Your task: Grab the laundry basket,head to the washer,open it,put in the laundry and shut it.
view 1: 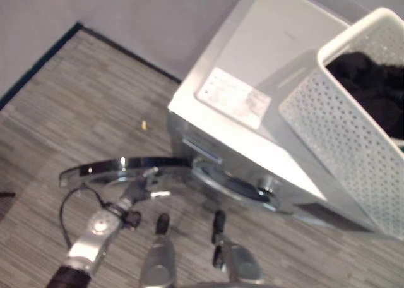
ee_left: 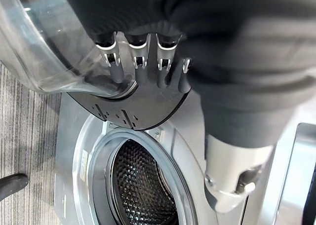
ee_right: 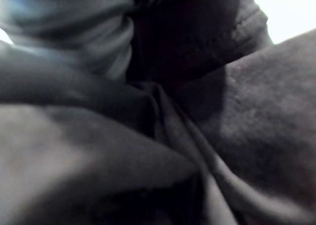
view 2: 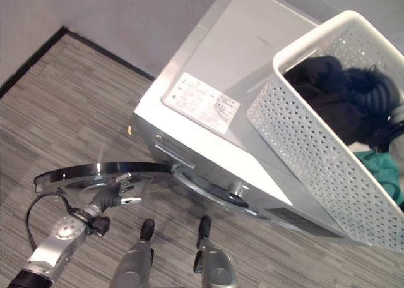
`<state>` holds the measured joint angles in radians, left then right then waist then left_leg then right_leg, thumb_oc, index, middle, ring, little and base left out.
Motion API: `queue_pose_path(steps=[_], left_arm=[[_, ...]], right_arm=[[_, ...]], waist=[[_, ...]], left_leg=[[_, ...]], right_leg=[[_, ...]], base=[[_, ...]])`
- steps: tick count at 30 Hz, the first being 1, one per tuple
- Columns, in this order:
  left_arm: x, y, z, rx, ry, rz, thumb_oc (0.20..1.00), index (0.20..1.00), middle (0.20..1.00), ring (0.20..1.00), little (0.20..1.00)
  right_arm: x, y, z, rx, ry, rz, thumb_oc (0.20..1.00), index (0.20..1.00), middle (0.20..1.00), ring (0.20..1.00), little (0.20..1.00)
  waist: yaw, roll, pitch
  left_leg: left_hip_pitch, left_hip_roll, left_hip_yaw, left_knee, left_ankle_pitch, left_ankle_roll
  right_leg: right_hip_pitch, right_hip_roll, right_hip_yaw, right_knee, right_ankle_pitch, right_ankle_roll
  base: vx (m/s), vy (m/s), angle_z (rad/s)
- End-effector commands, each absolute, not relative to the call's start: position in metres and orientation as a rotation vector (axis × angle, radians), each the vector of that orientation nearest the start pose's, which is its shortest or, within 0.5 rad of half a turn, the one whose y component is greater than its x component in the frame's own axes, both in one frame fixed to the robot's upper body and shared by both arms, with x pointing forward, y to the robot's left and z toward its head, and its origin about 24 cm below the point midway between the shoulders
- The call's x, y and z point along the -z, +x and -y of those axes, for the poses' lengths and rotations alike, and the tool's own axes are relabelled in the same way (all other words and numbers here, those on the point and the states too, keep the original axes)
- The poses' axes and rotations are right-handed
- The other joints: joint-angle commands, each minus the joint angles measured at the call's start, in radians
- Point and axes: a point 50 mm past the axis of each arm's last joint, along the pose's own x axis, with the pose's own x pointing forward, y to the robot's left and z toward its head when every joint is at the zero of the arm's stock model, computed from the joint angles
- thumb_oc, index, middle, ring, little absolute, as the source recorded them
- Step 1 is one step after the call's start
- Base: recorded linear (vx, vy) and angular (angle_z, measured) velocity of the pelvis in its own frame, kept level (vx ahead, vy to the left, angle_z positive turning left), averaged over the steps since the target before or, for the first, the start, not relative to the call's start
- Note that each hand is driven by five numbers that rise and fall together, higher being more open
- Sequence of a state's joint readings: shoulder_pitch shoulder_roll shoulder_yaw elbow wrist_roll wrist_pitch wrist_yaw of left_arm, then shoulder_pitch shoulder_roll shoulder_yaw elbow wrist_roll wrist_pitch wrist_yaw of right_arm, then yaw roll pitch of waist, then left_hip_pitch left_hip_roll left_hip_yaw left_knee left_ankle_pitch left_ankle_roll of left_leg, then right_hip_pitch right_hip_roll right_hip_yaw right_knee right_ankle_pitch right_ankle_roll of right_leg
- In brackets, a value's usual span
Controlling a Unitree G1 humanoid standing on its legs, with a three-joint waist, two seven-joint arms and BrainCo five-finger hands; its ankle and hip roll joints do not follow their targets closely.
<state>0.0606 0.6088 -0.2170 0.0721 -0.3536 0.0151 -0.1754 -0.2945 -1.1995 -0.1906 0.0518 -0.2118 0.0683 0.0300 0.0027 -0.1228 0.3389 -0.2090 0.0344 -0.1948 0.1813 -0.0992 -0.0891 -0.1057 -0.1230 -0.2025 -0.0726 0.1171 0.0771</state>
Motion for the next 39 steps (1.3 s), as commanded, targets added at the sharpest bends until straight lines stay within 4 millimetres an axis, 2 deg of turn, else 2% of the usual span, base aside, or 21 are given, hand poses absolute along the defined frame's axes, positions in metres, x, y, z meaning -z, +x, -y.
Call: queue_pose_path(steps=[1,2,3,9,13,14,15,19,24,33,35,39], left_arm=[[-0.032,0.232,-0.22,0.314,0.275,-0.181,1.0,1.0,1.0,1.0,1.0],[-0.032,0.232,-0.221,0.313,0.276,-0.181,1.0,1.0,1.0,1.0,1.0],[-0.032,0.232,-0.221,0.311,0.279,-0.179,1.0,1.0,1.0,1.0,1.0],[-0.032,0.232,-0.222,0.302,0.278,-0.174,1.0,1.0,1.0,1.0,1.0],[-0.033,0.232,-0.223,0.303,0.289,-0.174,1.0,1.0,1.0,1.0,1.0],[-0.032,0.232,-0.224,0.304,0.293,-0.176,1.0,1.0,1.0,1.0,1.0],[-0.032,0.233,-0.224,0.302,0.291,-0.175,1.0,1.0,1.0,1.0,1.0],[-0.029,0.232,-0.226,0.295,0.296,-0.191,1.0,1.0,1.0,1.0,1.0],[-0.026,0.23,-0.229,0.285,0.301,-0.203,1.0,1.0,1.0,1.0,1.0],[-0.024,0.23,-0.231,0.274,0.296,-0.203,1.0,1.0,1.0,1.0,1.0],[-0.024,0.231,-0.231,0.267,0.299,-0.202,1.0,1.0,1.0,1.0,1.0],[-0.024,0.234,-0.23,0.252,0.291,-0.19,1.0,1.0,1.0,1.0,1.0]], right_arm=[[-0.318,0.264,0.325,0.51,-1.384,0.474,0.2,0.2,0.2,0.2,0.2],[-0.323,0.263,0.323,0.531,-1.384,0.502,0.2,0.2,0.2,0.2,0.2],[-0.342,0.259,0.318,0.594,-1.389,0.588,0.2,0.2,0.2,0.2,0.2],[-0.364,0.25,0.313,0.697,-1.39,0.705,0.2,0.2,0.2,0.2,0.2],[-0.388,0.237,0.312,0.824,-1.403,0.8,0.2,0.2,0.2,0.2,0.2],[-0.401,0.233,0.312,0.881,-1.4,0.834,0.2,0.2,0.2,0.2,0.2],[-0.402,0.234,0.312,0.882,-1.4,0.836,0.2,0.2,0.2,0.2,0.2],[-0.429,0.229,0.31,1.006,-1.448,0.884,0.2,0.2,0.2,0.2,0.2],[-0.457,0.215,0.322,1.222,-1.515,0.878,0.2,0.2,0.2,0.2,0.2],[-0.479,0.207,0.331,1.365,-1.501,0.868,0.2,0.2,0.2,0.2,0.2],[-0.487,0.203,0.336,1.411,-1.453,0.874,0.2,0.2,0.2,0.2,0.2],[-0.495,0.204,0.333,1.422,-1.422,0.895,0.2,0.2,0.2,0.2,0.2]], waist=[[0.024,-0.011,-0.047],[0.026,-0.012,-0.049],[0.029,-0.017,-0.061],[0.032,-0.02,-0.083],[0.039,-0.025,-0.105],[0.047,-0.028,-0.117],[0.046,-0.027,-0.116],[0.056,-0.028,-0.138],[0.069,-0.034,-0.174],[0.076,-0.04,-0.205],[0.079,-0.045,-0.221],[0.076,-0.041,-0.232]], left_leg=[[0.029,0.045,0.054,-0.077,-0.021,0.068],[0.031,0.045,0.054,-0.076,-0.023,0.069],[0.037,0.043,0.057,-0.072,-0.028,0.071],[0.048,0.041,0.059,-0.073,-0.034,0.074],[0.063,0.038,0.058,-0.078,-0.039,0.076],[0.071,0.036,0.057,-0.079,-0.042,0.076],[0.073,0.036,0.058,-0.079,-0.042,0.076],[0.091,0.036,0.06,-0.081,-0.047,0.077],[0.116,0.037,0.054,-0.093,-0.051,0.074],[0.139,0.038,0.043,-0.1,-0.055,0.071],[0.146,0.038,0.038,-0.1,-0.057,0.069],[0.155,0.036,0.042,-0.099,-0.059,0.069]], right_leg=[[-0.055,-0.072,0.053,0.122,-0.091,0.06],[-0.053,-0.071,0.054,0.122,-0.092,0.06],[-0.046,-0.07,0.057,0.122,-0.092,0.059],[-0.034,-0.071,0.055,0.119,-0.095,0.059],[-0.023,-0.073,0.052,0.123,-0.099,0.06],[-0.015,-0.074,0.051,0.124,-0.101,0.06],[-0.015,-0.074,0.052,0.123,-0.101,0.06],[0.002,-0.074,0.051,0.123,-0.107,0.06],[0.028,-0.076,0.038,0.12,-0.115,0.06],[0.057,-0.075,0.022,0.119,-0.125,0.061],[0.066,-0.076,0.016,0.121,-0.128,0.062],[0.076,-0.081,0.009,0.125,-0.129,0.064]], base=[[0.0,0.0,0.0],[0.0,0.0,0.0],[0.0,0.0,0.0],[0.01,0.004,-0.02],[0.03,0.013,-0.02],[0.03,0.013,-0.02],[0.03,0.018,-0.01],[0.03,0.016,0.0],[0.05,0.017,0.01],[0.01,0.005,0.04],[0.02,0.035,0.05],[0.01,0.047,0.03]])
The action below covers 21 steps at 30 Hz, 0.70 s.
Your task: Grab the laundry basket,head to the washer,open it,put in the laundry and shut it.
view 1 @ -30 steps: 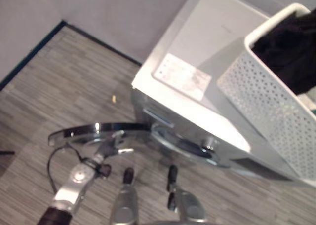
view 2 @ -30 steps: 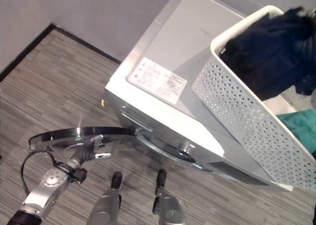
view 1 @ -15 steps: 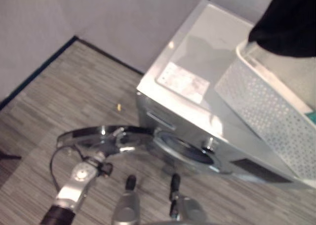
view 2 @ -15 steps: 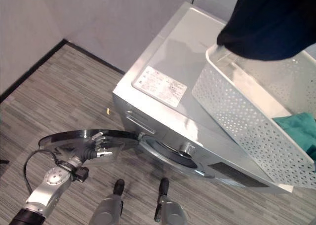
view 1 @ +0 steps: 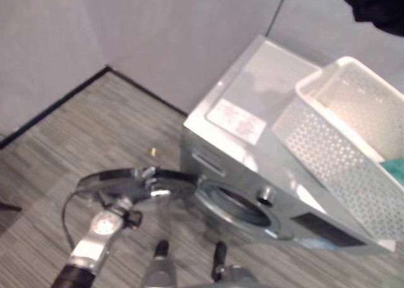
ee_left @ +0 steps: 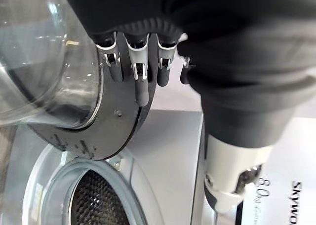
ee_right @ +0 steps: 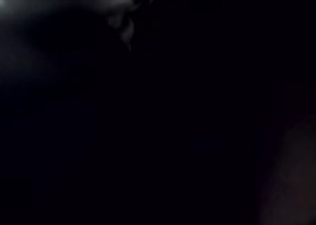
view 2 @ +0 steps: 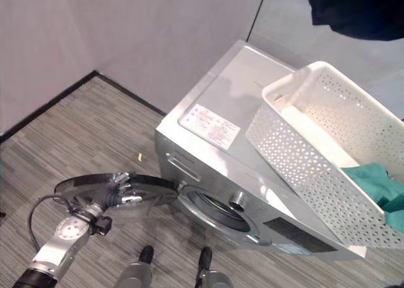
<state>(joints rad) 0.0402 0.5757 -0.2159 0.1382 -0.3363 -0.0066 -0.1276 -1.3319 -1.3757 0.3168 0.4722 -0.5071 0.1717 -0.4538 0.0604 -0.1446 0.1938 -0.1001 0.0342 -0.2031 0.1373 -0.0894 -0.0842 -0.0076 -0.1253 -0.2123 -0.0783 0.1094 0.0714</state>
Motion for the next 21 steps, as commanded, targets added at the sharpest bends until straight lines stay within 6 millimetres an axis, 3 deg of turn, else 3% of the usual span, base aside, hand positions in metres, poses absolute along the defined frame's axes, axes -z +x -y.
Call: queue_pose_path(steps=[1,9,14,18,21], left_arm=[[-0.024,0.235,-0.23,0.248,0.29,-0.188,1.0,1.0,1.0,1.0,1.0],[-0.027,0.241,-0.222,0.247,0.29,-0.154,1.0,1.0,1.0,1.0,1.0],[-0.04,0.245,-0.22,0.227,0.264,-0.081,1.0,1.0,1.0,1.0,1.0],[-0.052,0.249,-0.229,0.173,0.268,-0.037,1.0,1.0,1.0,1.0,1.0],[-0.053,0.247,-0.235,0.151,0.269,-0.037,1.0,1.0,1.0,1.0,1.0]], right_arm=[[-0.495,0.205,0.332,1.419,-1.423,0.899,0.2,0.2,0.2,0.2,0.2],[-0.491,0.209,0.328,1.41,-1.401,0.93,0.2,0.2,0.2,0.2,0.2],[-0.48,0.227,0.309,1.34,-1.374,0.972,0.2,0.2,0.2,0.2,0.2],[-0.473,0.236,0.289,1.263,-1.377,1.033,0.2,0.2,0.2,0.2,0.2],[-0.466,0.245,0.279,1.214,-1.375,1.045,0.2,0.2,0.2,0.2,0.2]], waist=[[0.018,-0.02,-0.091],[0.01,-0.02,-0.104],[-0.003,0.008,-0.067],[0.011,0.063,-0.056],[0.026,0.069,-0.069]], left_leg=[[0.048,0.036,0.052,-0.054,-0.071,0.064],[0.056,0.009,0.067,-0.003,-0.108,0.083],[0.055,-0.036,0.141,0.073,-0.143,0.12],[0.031,-0.019,0.199,0.078,-0.125,0.14],[0.014,-0.019,0.226,0.064,-0.089,0.153]], right_leg=[[-0.021,-0.08,0.017,0.132,-0.121,0.071],[-0.004,-0.107,0.02,0.143,-0.105,0.086],[-0.076,-0.172,0.085,0.179,0.07,0.126],[-0.057,-0.173,0.005,0.302,-0.041,0.088],[-0.034,-0.165,-0.026,0.387,-0.092,0.072]], base=[[0.0,0.068,0.0],[-0.02,0.114,-0.01],[-0.18,0.198,-0.38],[-0.29,0.185,-0.55],[-0.28,0.068,-0.78]])
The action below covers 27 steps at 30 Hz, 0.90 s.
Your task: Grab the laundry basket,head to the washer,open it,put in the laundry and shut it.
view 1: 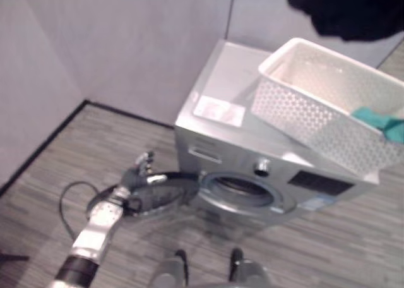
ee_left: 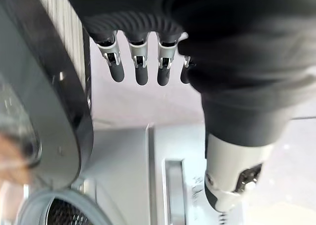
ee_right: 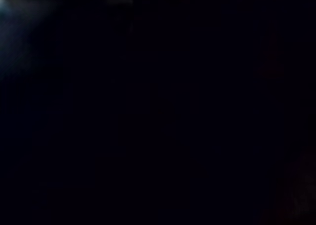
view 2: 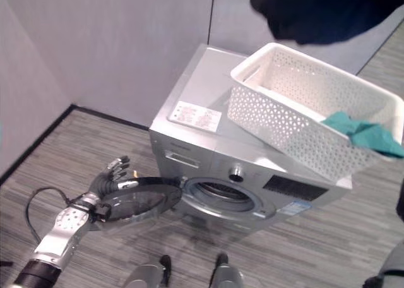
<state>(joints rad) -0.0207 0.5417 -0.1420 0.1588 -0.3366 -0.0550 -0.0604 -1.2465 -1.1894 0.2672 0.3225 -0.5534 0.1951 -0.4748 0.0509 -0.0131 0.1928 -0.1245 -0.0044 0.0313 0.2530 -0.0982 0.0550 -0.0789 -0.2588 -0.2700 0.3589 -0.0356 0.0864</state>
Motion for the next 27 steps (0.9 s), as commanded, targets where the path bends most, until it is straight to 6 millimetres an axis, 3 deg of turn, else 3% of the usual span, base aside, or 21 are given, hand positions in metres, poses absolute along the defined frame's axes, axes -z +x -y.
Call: queue_pose_path(steps=[1,3,5,9,11,14,16,18,20,22,24,27], left_arm=[[-0.052,0.242,-0.239,0.126,0.26,-0.039,1.0,1.0,1.0,1.0,1.0],[-0.054,0.24,-0.24,0.108,0.239,-0.024,1.0,1.0,1.0,1.0,1.0],[-0.06,0.241,-0.239,0.094,0.234,0.007,1.0,1.0,1.0,1.0,1.0],[-0.064,0.239,-0.234,0.079,0.201,0.043,1.0,1.0,1.0,1.0,1.0],[-0.069,0.243,-0.227,0.089,0.189,0.073,1.0,1.0,1.0,1.0,1.0],[-0.075,0.248,-0.214,0.113,0.156,0.111,1.0,1.0,1.0,1.0,1.0],[-0.077,0.247,-0.213,0.098,0.126,0.13,1.0,1.0,1.0,1.0,1.0],[-0.075,0.245,-0.21,0.092,0.113,0.131,1.0,1.0,1.0,1.0,1.0],[-0.072,0.241,-0.21,0.086,0.102,0.122,1.0,1.0,1.0,1.0,1.0],[-0.065,0.239,-0.208,0.076,0.091,0.095,1.0,1.0,1.0,1.0,1.0],[-0.061,0.236,-0.21,0.061,0.103,0.079,1.0,1.0,1.0,1.0,1.0],[-0.058,0.233,-0.21,0.056,0.109,0.065,1.0,1.0,1.0,1.0,1.0]], right_arm=[[-0.45,0.262,0.27,1.129,-1.344,1.038,0.2,0.2,0.2,0.2,0.2],[-0.433,0.272,0.267,1.076,-1.307,1.021,0.2,0.2,0.2,0.2,0.2],[-0.423,0.273,0.262,1.034,-1.277,1.045,0.2,0.2,0.2,0.2,0.2],[-0.406,0.276,0.252,0.945,-1.22,1.085,0.2,0.2,0.2,0.2,0.2],[-0.398,0.269,0.248,0.921,-1.2,1.13,0.2,0.2,0.2,0.2,0.2],[-0.385,0.254,0.252,0.91,-1.186,1.166,0.2,0.2,0.2,0.2,0.2],[-0.376,0.251,0.247,0.876,-1.172,1.185,0.2,0.2,0.2,0.2,0.2],[-0.358,0.254,0.24,0.801,-1.104,1.189,0.2,0.2,0.2,0.2,0.2],[-0.346,0.252,0.239,0.771,-1.055,1.175,0.2,0.2,0.2,0.2,0.2],[-0.327,0.247,0.235,0.718,-0.979,1.166,0.2,0.2,0.2,0.2,0.2],[-0.302,0.245,0.227,0.635,-0.887,1.122,0.2,0.2,0.2,0.2,0.2],[-0.283,0.243,0.22,0.567,-0.8,1.082,0.2,0.2,0.2,0.2,0.2]], waist=[[0.085,-0.08,-0.116],[0.135,-0.112,-0.154],[0.146,-0.12,-0.158],[0.152,-0.099,-0.12],[0.135,-0.076,-0.087],[0.096,-0.048,-0.058],[0.086,-0.05,-0.035],[0.074,-0.053,-0.036],[0.06,-0.039,-0.046],[0.04,-0.029,-0.068],[0.038,-0.028,-0.086],[0.036,-0.029,-0.092]], left_leg=[[0.012,0.007,0.043,-0.072,-0.039,0.027],[-0.039,-0.003,0.091,-0.066,-0.005,0.026],[-0.084,0.022,0.11,-0.049,0.028,0.006],[-0.139,0.108,0.104,-0.05,0.125,-0.054],[-0.164,0.137,0.088,-0.088,0.203,-0.091],[-0.185,0.186,0.139,-0.154,0.294,-0.129],[-0.189,0.196,0.118,-0.112,0.262,-0.141],[-0.146,0.197,0.043,-0.05,0.174,-0.131],[-0.119,0.196,0.008,-0.093,0.186,-0.131],[-0.099,0.201,0.023,-0.13,0.199,-0.136],[-0.085,0.191,0.01,-0.149,0.198,-0.136],[-0.08,0.185,0.01,-0.155,0.199,-0.135]], right_leg=[[0.141,0.001,0.029,-0.01,0.003,0.063],[0.231,0.033,0.071,-0.062,0.002,0.074],[0.262,0.07,0.111,-0.162,-0.099,0.047],[0.285,0.138,0.119,-0.293,-0.17,-0.009],[0.266,0.188,0.098,-0.307,-0.173,-0.033],[0.264,0.224,0.029,-0.342,-0.159,-0.046],[0.246,0.212,0.017,-0.331,-0.154,-0.054],[0.221,0.191,0.024,-0.317,-0.14,-0.052],[0.221,0.194,0.017,-0.322,-0.138,-0.048],[0.227,0.195,0.009,-0.326,-0.14,-0.046],[0.236,0.192,0.013,-0.333,-0.141,-0.044],[0.245,0.187,0.012,-0.338,-0.143,-0.043]], base=[[-0.51,-0.005,-0.78],[-0.42,-0.152,-1.18],[-0.33,-0.283,-1.18],[-0.31,-0.305,-0.33],[-0.31,-0.231,0.18],[-0.31,-0.182,0.88],[-0.24,-0.036,0.8],[-0.16,0.045,0.1],[-0.01,0.091,0.0],[0.06,0.091,0.22],[0.06,0.074,0.31],[0.03,0.051,0.03]])
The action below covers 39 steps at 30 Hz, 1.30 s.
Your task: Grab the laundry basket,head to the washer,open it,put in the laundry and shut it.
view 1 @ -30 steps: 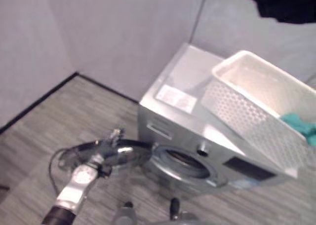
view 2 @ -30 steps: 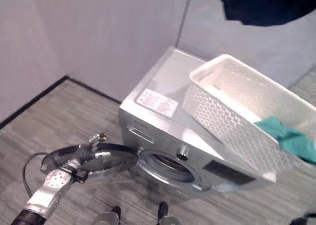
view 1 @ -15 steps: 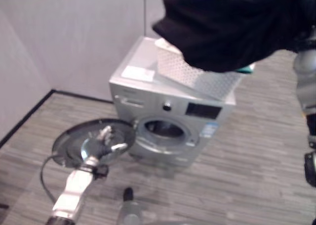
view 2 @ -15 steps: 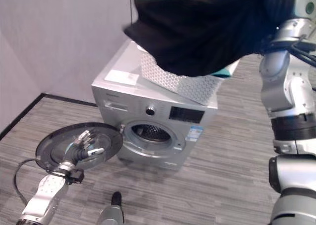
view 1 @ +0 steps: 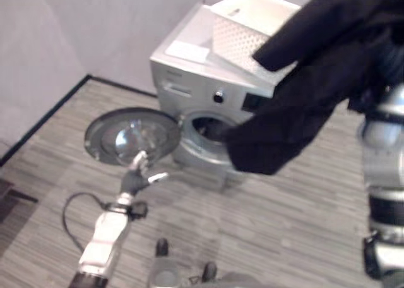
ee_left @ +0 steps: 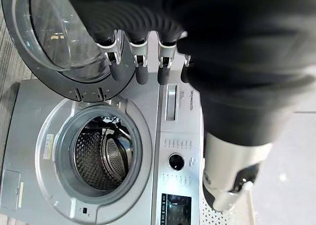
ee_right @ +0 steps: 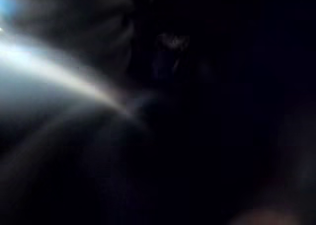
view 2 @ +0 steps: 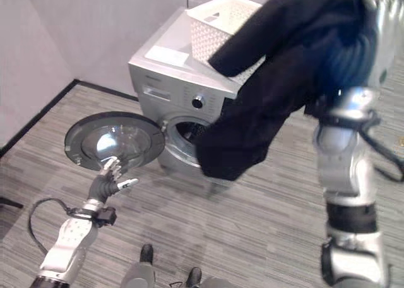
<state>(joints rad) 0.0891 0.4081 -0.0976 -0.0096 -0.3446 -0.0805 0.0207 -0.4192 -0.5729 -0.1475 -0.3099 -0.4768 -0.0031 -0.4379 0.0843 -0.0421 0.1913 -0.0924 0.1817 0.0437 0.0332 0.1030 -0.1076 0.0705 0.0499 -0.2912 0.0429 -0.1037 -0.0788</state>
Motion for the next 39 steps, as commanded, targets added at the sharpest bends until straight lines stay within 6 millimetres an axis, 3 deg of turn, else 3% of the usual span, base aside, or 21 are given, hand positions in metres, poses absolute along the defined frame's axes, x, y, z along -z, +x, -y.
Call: queue_pose_path(steps=[1,2,5,6,13,16,17,23,26,28,29,31,32,33,35,39], left_arm=[[-0.057,0.227,-0.215,0.032,0.113,0.06,1.0,1.0,1.0,1.0,1.0],[-0.056,0.226,-0.216,0.032,0.115,0.057,1.0,1.0,1.0,1.0,1.0],[-0.055,0.219,-0.222,0.024,0.126,0.041,1.0,1.0,1.0,1.0,1.0],[-0.054,0.216,-0.225,0.028,0.139,0.033,1.0,1.0,1.0,1.0,1.0],[-0.048,0.202,-0.235,0.032,0.155,-0.016,1.0,1.0,1.0,1.0,1.0],[-0.043,0.198,-0.238,0.039,0.155,-0.048,1.0,1.0,1.0,1.0,1.0],[-0.041,0.199,-0.238,0.055,0.16,-0.059,1.0,1.0,1.0,1.0,1.0],[-0.048,0.21,-0.235,0.056,0.152,-0.021,1.0,1.0,1.0,1.0,1.0],[-0.054,0.217,-0.23,0.061,0.13,0.017,1.0,1.0,1.0,1.0,1.0],[-0.057,0.218,-0.23,0.055,0.126,0.033,1.0,1.0,1.0,1.0,1.0],[-0.057,0.218,-0.23,0.055,0.126,0.033,1.0,1.0,1.0,1.0,1.0],[-0.06,0.219,-0.228,0.082,0.14,0.038,1.0,1.0,1.0,1.0,1.0],[-0.063,0.218,-0.229,0.094,0.16,0.042,1.0,1.0,1.0,1.0,1.0],[-0.064,0.218,-0.229,0.101,0.171,0.04,1.0,1.0,1.0,1.0,1.0],[-0.067,0.22,-0.23,0.107,0.189,0.047,1.0,1.0,1.0,1.0,1.0],[-0.073,0.224,-0.23,0.109,0.195,0.074,1.0,1.0,1.0,1.0,1.0]], right_arm=[[-0.259,0.238,0.211,0.443,-0.698,1.023,0.2,0.2,0.2,0.2,0.2],[-0.258,0.237,0.211,0.44,-0.695,1.02,0.2,0.2,0.2,0.2,0.2],[-0.231,0.233,0.207,0.302,-0.597,0.904,0.2,0.2,0.2,0.2,0.2],[-0.212,0.229,0.203,0.198,-0.522,0.82,0.2,0.2,0.2,0.2,0.2],[-0.168,0.212,0.196,-0.038,-0.315,0.597,0.2,0.2,0.2,0.2,0.2],[-0.15,0.208,0.194,-0.111,-0.196,0.497,0.2,0.2,0.2,0.2,0.2],[-0.136,0.206,0.189,-0.173,-0.081,0.421,0.2,0.2,0.2,0.2,0.2],[-0.121,0.208,0.188,-0.198,0.05,0.337,0.2,0.2,0.2,0.2,0.2],[-0.116,0.212,0.191,-0.148,0.071,0.32,0.2,0.2,0.2,0.2,0.2],[-0.114,0.216,0.19,-0.132,0.096,0.314,0.2,0.2,0.2,0.2,0.2],[-0.114,0.216,0.19,-0.132,0.096,0.314,0.2,0.2,0.2,0.2,0.2],[-0.106,0.221,0.187,-0.12,0.152,0.288,0.2,0.2,0.2,0.2,0.2],[-0.1,0.22,0.186,-0.111,0.155,0.256,0.2,0.2,0.2,0.2,0.2],[-0.096,0.217,0.189,-0.106,0.152,0.235,0.2,0.2,0.2,0.2,0.2],[-0.091,0.214,0.191,-0.093,0.162,0.212,0.2,0.2,0.2,0.2,0.2],[-0.083,0.21,0.199,-0.058,0.191,0.176,0.2,0.2,0.2,0.2,0.2]], waist=[[-0.001,0.001,-0.087],[-0.001,-0.001,-0.089],[-0.008,-0.003,-0.084],[-0.014,-0.002,-0.076],[-0.02,-0.008,-0.06],[-0.017,-0.013,-0.054],[-0.012,-0.018,-0.042],[-0.005,-0.025,-0.008],[-0.011,-0.019,0.009],[-0.002,-0.017,0.009],[-0.001,-0.017,0.009],[0.006,-0.014,0.007],[-0.011,-0.01,0.025],[-0.029,-0.008,0.045],[-0.047,0.009,0.065],[-0.088,0.033,0.094]], left_leg=[[-0.105,-0.012,-0.002,0.056,-0.007,0.035],[-0.103,-0.012,-0.001,0.055,-0.007,0.036],[-0.098,-0.017,0.007,0.048,-0.008,0.044],[-0.099,-0.019,0.012,0.047,-0.008,0.045],[-0.118,-0.022,0.016,0.053,-0.007,0.045],[-0.126,-0.022,0.018,0.055,-0.005,0.043],[-0.137,-0.022,0.021,0.059,-0.004,0.041],[-0.189,-0.021,0.034,0.127,-0.022,0.03],[-0.241,0.003,0.091,0.232,-0.064,0.03],[-0.241,-0.009,0.084,0.265,-0.119,0.048],[-0.241,-0.01,0.085,0.267,-0.121,0.049],[-0.219,-0.06,0.083,0.269,-0.19,0.108],[-0.186,-0.106,0.086,0.276,-0.232,0.159],[-0.174,-0.124,0.089,0.287,-0.245,0.175],[-0.155,-0.139,0.084,0.295,-0.266,0.189],[-0.122,-0.149,0.052,0.28,-0.281,0.166]], right_leg=[[0.099,-0.129,0.041,-0.025,-0.071,0.13],[0.1,-0.13,0.042,-0.025,-0.071,0.13],[0.093,-0.138,0.051,-0.022,-0.071,0.136],[0.09,-0.141,0.054,-0.022,-0.071,0.138],[0.082,-0.146,0.052,-0.026,-0.068,0.144],[0.08,-0.147,0.048,-0.033,-0.065,0.146],[0.076,-0.148,0.046,-0.039,-0.063,0.15],[0.068,-0.162,0.036,-0.044,-0.06,0.154],[0.076,-0.172,0.017,-0.045,-0.071,0.152],[0.083,-0.19,0.028,-0.027,-0.081,0.163],[0.082,-0.191,0.029,-0.025,-0.082,0.164],[0.026,-0.251,0.045,0.125,-0.08,0.182],[-0.076,-0.305,0.073,0.33,0.004,0.194],[-0.123,-0.319,0.096,0.422,0.06,0.199],[-0.2,-0.332,0.116,0.522,0.071,0.198],[-0.275,-0.335,0.144,0.366,0.026,0.18]], base=[[0.03,0.076,-0.07],[0.03,0.079,-0.1],[0.01,0.051,-0.14],[0.01,0.045,-0.14],[0.01,0.014,-0.02],[0.01,-0.002,0.01],[0.03,-0.007,0.02],[0.02,0.008,0.05],[0.07,0.064,0.2],[0.15,0.153,0.11],[0.17,0.217,-0.05],[0.22,0.361,-0.45],[0.19,0.427,-0.49],[0.16,0.38,-0.23],[0.17,0.163,0.26],[0.18,-0.024,0.4]])
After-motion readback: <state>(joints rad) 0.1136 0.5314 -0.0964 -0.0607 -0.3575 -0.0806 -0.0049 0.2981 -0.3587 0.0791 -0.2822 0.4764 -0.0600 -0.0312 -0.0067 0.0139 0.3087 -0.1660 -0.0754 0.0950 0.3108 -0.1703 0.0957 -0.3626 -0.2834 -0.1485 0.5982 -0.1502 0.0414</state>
